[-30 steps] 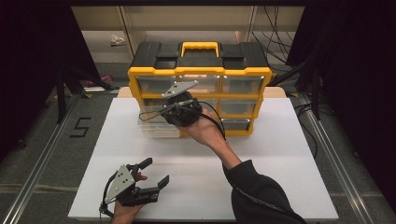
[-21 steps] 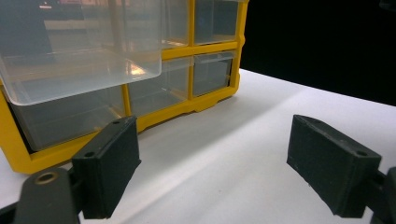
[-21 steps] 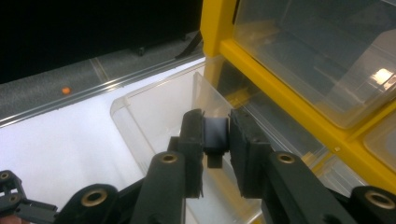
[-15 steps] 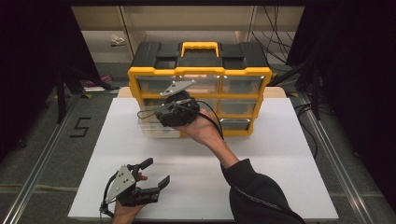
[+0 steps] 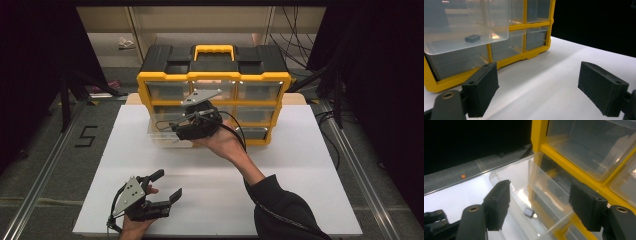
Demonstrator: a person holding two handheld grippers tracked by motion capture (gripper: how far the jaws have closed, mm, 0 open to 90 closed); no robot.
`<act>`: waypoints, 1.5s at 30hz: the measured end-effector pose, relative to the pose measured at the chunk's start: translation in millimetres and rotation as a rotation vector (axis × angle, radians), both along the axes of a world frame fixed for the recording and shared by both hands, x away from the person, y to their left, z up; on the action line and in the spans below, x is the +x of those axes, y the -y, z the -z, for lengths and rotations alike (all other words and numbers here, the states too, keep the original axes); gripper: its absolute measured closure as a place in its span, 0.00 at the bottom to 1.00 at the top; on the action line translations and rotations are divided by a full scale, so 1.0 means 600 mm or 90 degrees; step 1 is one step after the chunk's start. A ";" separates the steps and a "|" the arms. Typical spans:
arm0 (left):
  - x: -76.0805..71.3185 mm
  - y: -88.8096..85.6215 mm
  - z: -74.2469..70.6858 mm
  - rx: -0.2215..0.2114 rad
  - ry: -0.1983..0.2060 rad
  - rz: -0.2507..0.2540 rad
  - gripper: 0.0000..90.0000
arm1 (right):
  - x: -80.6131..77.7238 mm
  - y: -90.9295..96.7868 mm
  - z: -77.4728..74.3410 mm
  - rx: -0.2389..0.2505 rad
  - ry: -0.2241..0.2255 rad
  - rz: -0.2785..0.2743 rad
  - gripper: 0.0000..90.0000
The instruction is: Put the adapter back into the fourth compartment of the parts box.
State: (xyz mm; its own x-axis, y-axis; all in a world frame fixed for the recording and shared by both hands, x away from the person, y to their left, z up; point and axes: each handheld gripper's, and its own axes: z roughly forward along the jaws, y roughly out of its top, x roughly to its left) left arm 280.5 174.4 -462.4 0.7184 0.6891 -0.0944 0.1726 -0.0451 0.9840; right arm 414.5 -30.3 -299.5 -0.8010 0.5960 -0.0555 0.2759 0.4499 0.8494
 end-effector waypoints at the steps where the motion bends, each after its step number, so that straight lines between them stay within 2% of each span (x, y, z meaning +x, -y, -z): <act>1: 0.000 0.000 0.000 0.001 -0.001 0.003 0.18 | -0.003 0.003 0.001 0.005 0.001 -0.001 0.37; 5: 0.000 0.002 0.000 0.004 -0.004 0.010 0.17 | -0.011 0.012 0.005 0.012 0.006 -0.005 0.36; 19: 0.001 0.001 0.000 0.004 -0.001 0.005 0.17 | -0.036 0.044 0.006 0.025 0.023 -0.012 0.33; 30: 0.003 -0.006 -0.001 -0.002 -0.001 -0.004 0.17 | -0.054 0.071 0.010 0.038 0.039 -0.005 0.33; 45: 0.001 -0.003 -0.001 0.001 0.004 0.000 0.17 | -0.068 0.100 0.023 0.049 0.043 0.008 0.32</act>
